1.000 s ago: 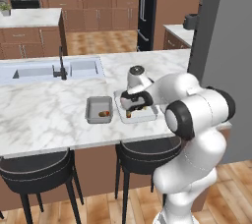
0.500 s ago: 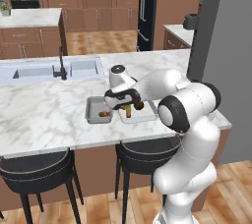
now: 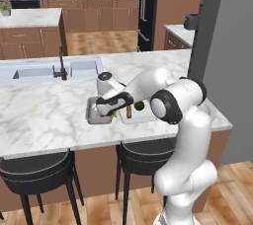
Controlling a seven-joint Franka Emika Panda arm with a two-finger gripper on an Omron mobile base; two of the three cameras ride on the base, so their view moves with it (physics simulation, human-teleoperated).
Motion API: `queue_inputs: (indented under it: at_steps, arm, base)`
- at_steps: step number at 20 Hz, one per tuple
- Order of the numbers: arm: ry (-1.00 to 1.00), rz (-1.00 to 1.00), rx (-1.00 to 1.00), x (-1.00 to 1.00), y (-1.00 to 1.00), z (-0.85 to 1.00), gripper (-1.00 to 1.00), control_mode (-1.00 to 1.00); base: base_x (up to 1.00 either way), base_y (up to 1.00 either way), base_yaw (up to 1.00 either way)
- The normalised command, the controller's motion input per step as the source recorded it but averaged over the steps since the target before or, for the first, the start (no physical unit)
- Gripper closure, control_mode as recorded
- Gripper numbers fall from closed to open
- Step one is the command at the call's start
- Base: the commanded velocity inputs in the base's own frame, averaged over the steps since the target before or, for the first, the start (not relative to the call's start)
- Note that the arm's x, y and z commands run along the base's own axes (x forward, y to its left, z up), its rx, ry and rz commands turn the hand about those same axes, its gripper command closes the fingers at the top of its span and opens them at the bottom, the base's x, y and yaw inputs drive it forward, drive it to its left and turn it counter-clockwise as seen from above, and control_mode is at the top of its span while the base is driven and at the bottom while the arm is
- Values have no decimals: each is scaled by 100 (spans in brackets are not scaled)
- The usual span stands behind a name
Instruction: Place one cooked food and one vegetable from the large plate to each tupperware container.
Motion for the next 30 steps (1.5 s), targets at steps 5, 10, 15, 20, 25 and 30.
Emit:
queue_inputs:
  at_steps: [5, 10, 15, 20, 25, 30]
  arm:
    - [1, -4, 1, 25, 5, 1, 100, -100]
    - [0, -1, 0, 56, 5, -17, 100, -100]
    - [6, -15, 0, 28, 16, -9, 100, -100]
    - [15, -32, 10, 4, 27, 4, 100, -100]
    - [-3, -45, 4, 0, 10, -6, 100, -100]
    - [-26, -45, 0, -4, 30, 0, 100, -100]
  base:
    - [0, 0, 0]
    - [0, 0, 0]
    - [0, 0, 0]
    - [0, 0, 0]
    - [0, 0, 0]
    - [0, 0, 0]
